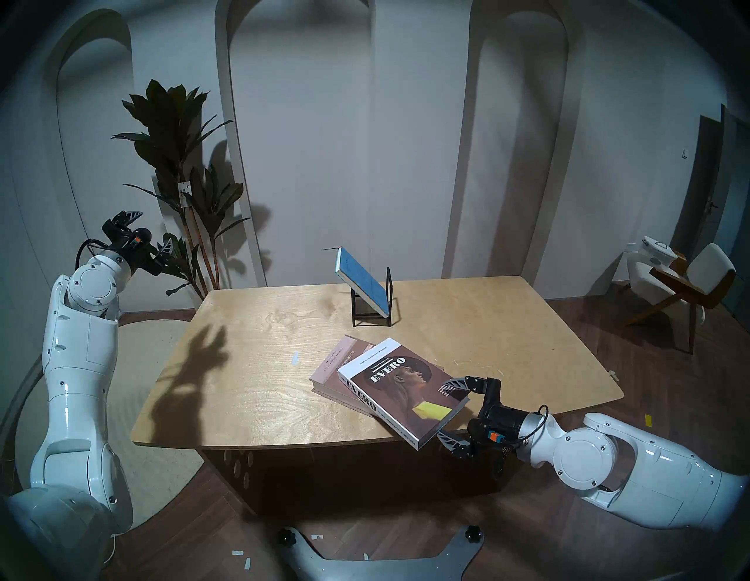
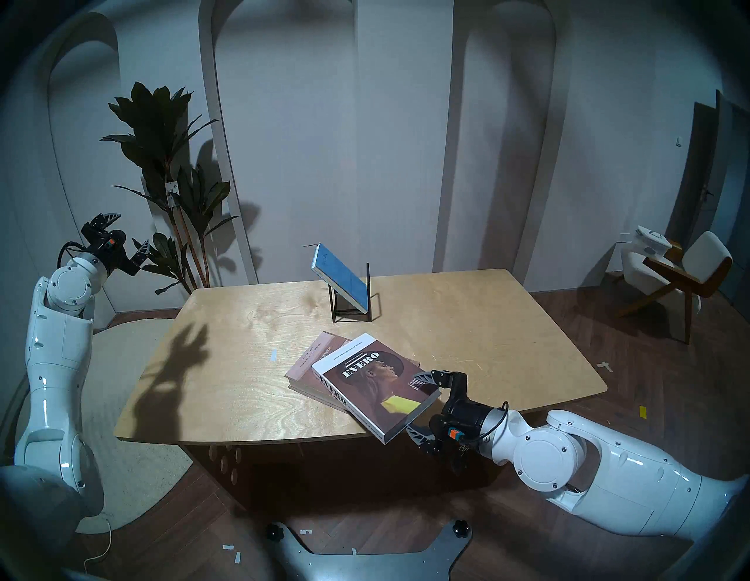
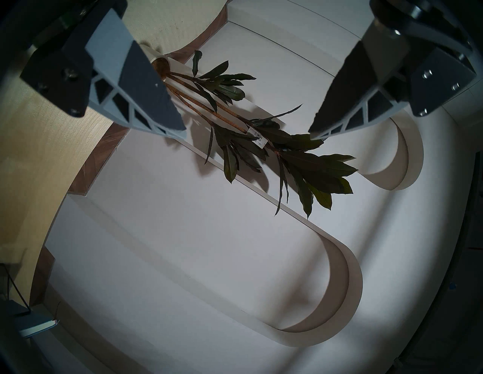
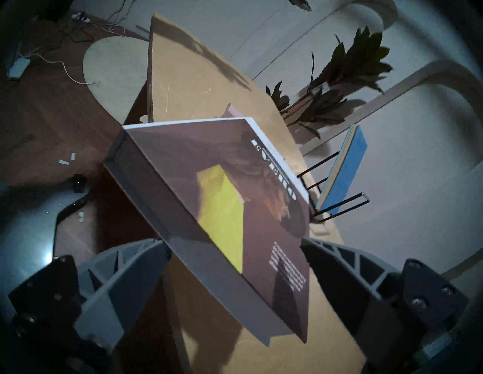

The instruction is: Stack the books into one stack

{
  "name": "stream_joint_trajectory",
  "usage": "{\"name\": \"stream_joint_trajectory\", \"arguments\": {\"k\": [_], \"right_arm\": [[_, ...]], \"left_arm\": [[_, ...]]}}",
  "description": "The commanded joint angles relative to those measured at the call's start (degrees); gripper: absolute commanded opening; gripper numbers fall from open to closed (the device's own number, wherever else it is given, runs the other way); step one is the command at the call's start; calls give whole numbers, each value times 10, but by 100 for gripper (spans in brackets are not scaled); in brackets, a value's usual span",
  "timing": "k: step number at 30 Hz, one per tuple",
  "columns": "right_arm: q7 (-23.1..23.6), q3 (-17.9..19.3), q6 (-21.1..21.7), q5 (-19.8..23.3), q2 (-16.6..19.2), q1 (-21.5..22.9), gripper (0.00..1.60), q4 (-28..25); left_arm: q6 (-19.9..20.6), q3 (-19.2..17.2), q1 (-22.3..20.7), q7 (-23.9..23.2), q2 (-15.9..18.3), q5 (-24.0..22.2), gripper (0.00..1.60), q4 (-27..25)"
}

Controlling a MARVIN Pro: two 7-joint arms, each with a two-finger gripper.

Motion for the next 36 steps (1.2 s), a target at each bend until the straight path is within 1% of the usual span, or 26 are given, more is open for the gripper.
{"name": "stream_joint_trajectory", "arguments": {"k": [1, 2, 3, 4, 5, 6, 10, 12, 13, 14, 16, 17, 18, 19, 21, 22, 23, 24, 25, 27, 28, 29, 31, 33, 35, 36], "right_arm": [[52, 28, 48, 99, -13, 23, 160, -16], [62, 31, 59, 111, -13, 27, 160, -16], [87, 38, 83, 146, -14, 34, 160, -14], [94, 42, 90, 160, -14, 36, 160, -12], [107, 48, 109, 183, -19, 41, 160, -11], [115, 52, 115, 199, -21, 43, 160, -7], [143, 77, 170, 274, -42, 57, 160, 8], [142, 80, 168, 284, -45, 59, 160, 17], [149, 84, 186, 297, -49, 64, 160, 21], [165, 89, 195, 332, -52, 71, 160, 37], [178, 93, 238, 358, -57, 82, 160, 42], [178, 93, 238, 358, -57, 82, 160, 42], [181, 93, 229, 374, -59, 82, 160, 51], [189, 90, 260, 387, -60, 95, 160, 55], [190, 80, 280, 402, -60, 108, 160, 61], [190, 80, 280, 402, -60, 108, 160, 61], [186, 74, 310, 409, -64, 118, 160, 63], [181, 68, 310, 411, -63, 123, 160, 65], [180, 68, 331, 414, -69, 128, 160, 66], [177, 71, 336, 421, -75, 129, 160, 68], [166, 81, 348, 426, -84, 126, 160, 65], [151, 106, 329, 444, -99, 109, 160, 63], [122, 125, 305, 444, -107, 95, 160, 53], [111, 131, 302, 449, -109, 89, 160, 46], [84, 154, 289, 457, -111, 73, 160, 26], [84, 154, 289, 457, -111, 73, 160, 26]], "left_arm": [[-2, -1, -12, 2, 4, -1, 160, -10], [-2, -1, -13, 2, 4, -1, 160, -10], [-2, -1, -13, 2, 4, -1, 160, -10], [-2, -1, -13, 2, 4, -1, 160, -10], [-2, -1, -13, 2, 4, -1, 160, -11], [-2, -1, -13, 2, 4, -1, 160, -11], [-2, -1, -13, 2, 4, -1, 160, -11], [-2, -1, -13, 2, 4, -1, 160, -11], [-2, -1, -13, 2, 4, -1, 160, -11], [-2, -1, -13, 3, 4, -1, 160, -11], [-2, -1, -13, 3, 4, -1, 160, -11], [-2, -1, -13, 3, 4, -1, 160, -11], [-2, -1, -13, 3, 4, -1, 160, -11], [-2, -1, -14, 2, 4, -1, 160, -11], [-1, -1, -14, 2, 4, -1, 160, -12], [-1, -1, -14, 2, 4, -1, 160, -12], [-1, -1, -14, 2, 4, -1, 160, -12], [-1, -1, -14, 2, 4, -1, 160, -12], [-1, -1, -14, 2, 4, -1, 160, -12], [-1, -1, -14, 2, 4, -1, 160, -12], [-1, -1, -14, 2, 4, -1, 160, -12], [-1, -1, -14, 2, 4, -1, 160, -12], [-1, -1, -14, 2, 4, -1, 160, -12], [-1, -1, -14, 2, 4, -1, 160, -12], [-1, -1, -14, 2, 4, -1, 160, -12], [-1, -1, -14, 2, 4, -1, 160, -12]]}}
